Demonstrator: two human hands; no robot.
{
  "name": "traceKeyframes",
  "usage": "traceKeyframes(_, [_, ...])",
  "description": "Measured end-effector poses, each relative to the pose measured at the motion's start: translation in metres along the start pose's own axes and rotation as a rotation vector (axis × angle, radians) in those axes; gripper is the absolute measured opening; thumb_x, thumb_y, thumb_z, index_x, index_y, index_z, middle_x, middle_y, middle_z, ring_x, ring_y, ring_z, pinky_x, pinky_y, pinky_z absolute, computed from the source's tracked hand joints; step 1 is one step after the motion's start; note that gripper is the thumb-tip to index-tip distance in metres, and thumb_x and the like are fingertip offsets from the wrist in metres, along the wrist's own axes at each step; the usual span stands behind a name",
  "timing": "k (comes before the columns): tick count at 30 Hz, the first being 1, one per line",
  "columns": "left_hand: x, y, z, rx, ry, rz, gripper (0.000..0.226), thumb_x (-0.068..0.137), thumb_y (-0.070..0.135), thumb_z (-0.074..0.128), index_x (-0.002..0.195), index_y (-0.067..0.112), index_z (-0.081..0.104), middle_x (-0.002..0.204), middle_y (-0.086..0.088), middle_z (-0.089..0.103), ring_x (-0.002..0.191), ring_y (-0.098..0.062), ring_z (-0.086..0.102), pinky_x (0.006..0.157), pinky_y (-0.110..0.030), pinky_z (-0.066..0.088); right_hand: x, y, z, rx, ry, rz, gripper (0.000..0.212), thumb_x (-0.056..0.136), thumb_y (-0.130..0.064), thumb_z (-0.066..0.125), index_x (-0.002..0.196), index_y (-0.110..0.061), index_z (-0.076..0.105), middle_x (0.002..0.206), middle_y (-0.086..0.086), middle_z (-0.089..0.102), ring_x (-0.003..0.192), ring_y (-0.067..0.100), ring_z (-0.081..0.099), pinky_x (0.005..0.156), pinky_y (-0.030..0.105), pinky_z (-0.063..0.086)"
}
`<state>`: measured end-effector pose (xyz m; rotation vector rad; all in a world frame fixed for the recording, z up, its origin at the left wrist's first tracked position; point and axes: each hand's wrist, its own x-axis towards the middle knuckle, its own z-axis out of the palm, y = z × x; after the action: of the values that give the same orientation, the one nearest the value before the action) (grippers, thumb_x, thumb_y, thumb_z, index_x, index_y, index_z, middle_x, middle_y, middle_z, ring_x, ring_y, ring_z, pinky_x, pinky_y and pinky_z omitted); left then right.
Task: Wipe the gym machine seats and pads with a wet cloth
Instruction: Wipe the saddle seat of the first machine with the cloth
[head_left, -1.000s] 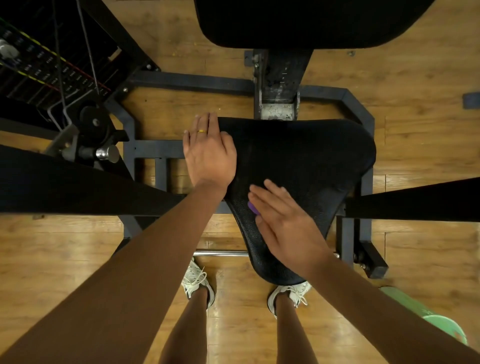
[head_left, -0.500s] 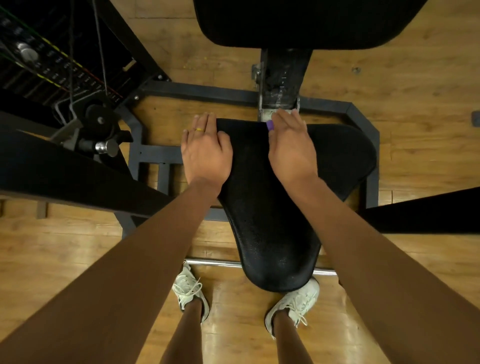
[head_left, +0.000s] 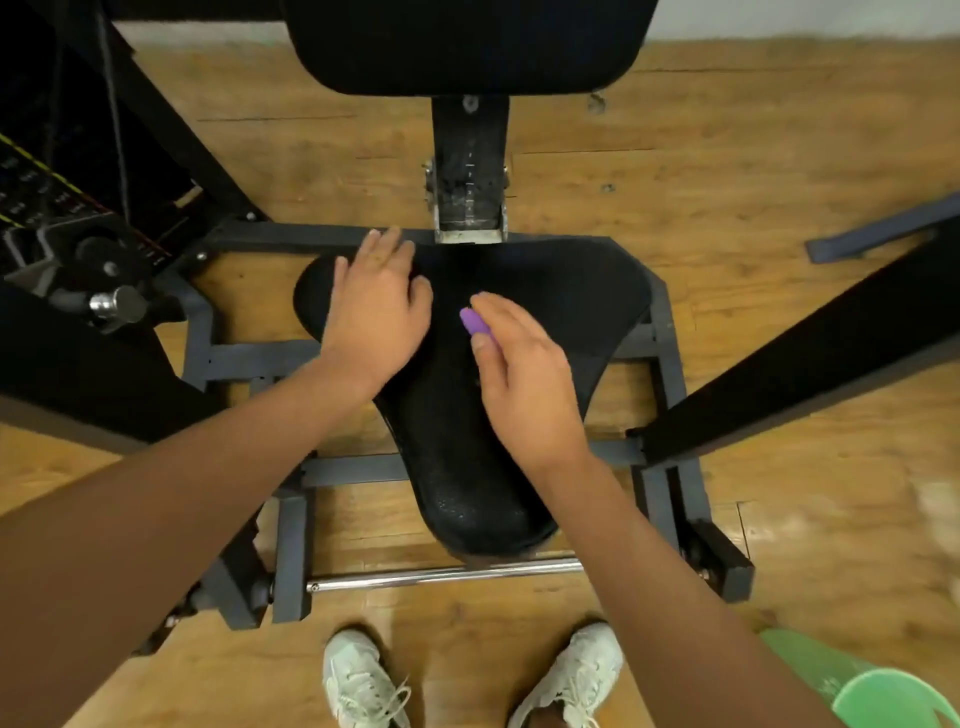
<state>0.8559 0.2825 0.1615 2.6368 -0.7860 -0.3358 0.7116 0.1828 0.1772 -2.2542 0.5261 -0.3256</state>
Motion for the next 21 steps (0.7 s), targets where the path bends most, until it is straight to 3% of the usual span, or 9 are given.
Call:
traceKeyframes(3, [-0.026, 0.05, 0.008, -0.11, -0.164, 0.168, 0.049, 0.104, 0.029, 0.039, 0.152, 0.019, 0.037, 0.164, 0.0, 0.023, 0.152, -0.018, 0.011, 0.122, -0.053, 0.008, -0.001, 0.021, -0.02, 0.179, 0.357, 0.247, 0.036, 0.103, -0.021, 0.047, 0.138, -0.014, 0.055, 0.138, -0.002, 0.057, 0.129, 0.006, 0.049, 0.11, 0.018, 0.035])
traceKeyframes(7, [-0.051, 0.083, 0.031, 0.126, -0.251, 0.235, 0.054, 0.104, 0.048, 0.023, 0.157, 0.038, 0.017, 0.166, 0.015, 0.004, 0.153, -0.015, -0.004, 0.12, -0.059, -0.003, -0.008, 0.079, -0.058, 0.418, 0.579, 0.592, 0.038, 0.103, -0.026, 0.048, 0.14, -0.022, 0.053, 0.137, -0.008, 0.057, 0.126, 0.004, 0.051, 0.108, 0.025, 0.041])
traceKeyframes(15, [-0.055, 0.095, 0.037, 0.125, -0.229, 0.203, 0.053, 0.104, 0.05, 0.023, 0.156, 0.041, 0.018, 0.165, 0.017, 0.006, 0.153, -0.011, -0.004, 0.122, -0.056, -0.003, 0.02, 0.139, -0.064, 0.717, 0.433, 0.688, 0.038, 0.103, -0.026, 0.049, 0.141, -0.027, 0.052, 0.138, -0.011, 0.054, 0.122, 0.002, 0.049, 0.109, 0.028, 0.041])
traceKeyframes(21, [-0.054, 0.096, 0.036, 0.119, -0.236, 0.187, 0.053, 0.103, 0.05, 0.026, 0.155, 0.042, 0.021, 0.164, 0.018, 0.009, 0.153, -0.01, -0.003, 0.122, -0.055, -0.002, 0.03, 0.135, -0.038, 0.786, 0.499, 0.675, 0.037, 0.103, -0.026, 0.047, 0.139, -0.023, 0.054, 0.136, -0.008, 0.058, 0.124, 0.005, 0.052, 0.109, 0.033, 0.044])
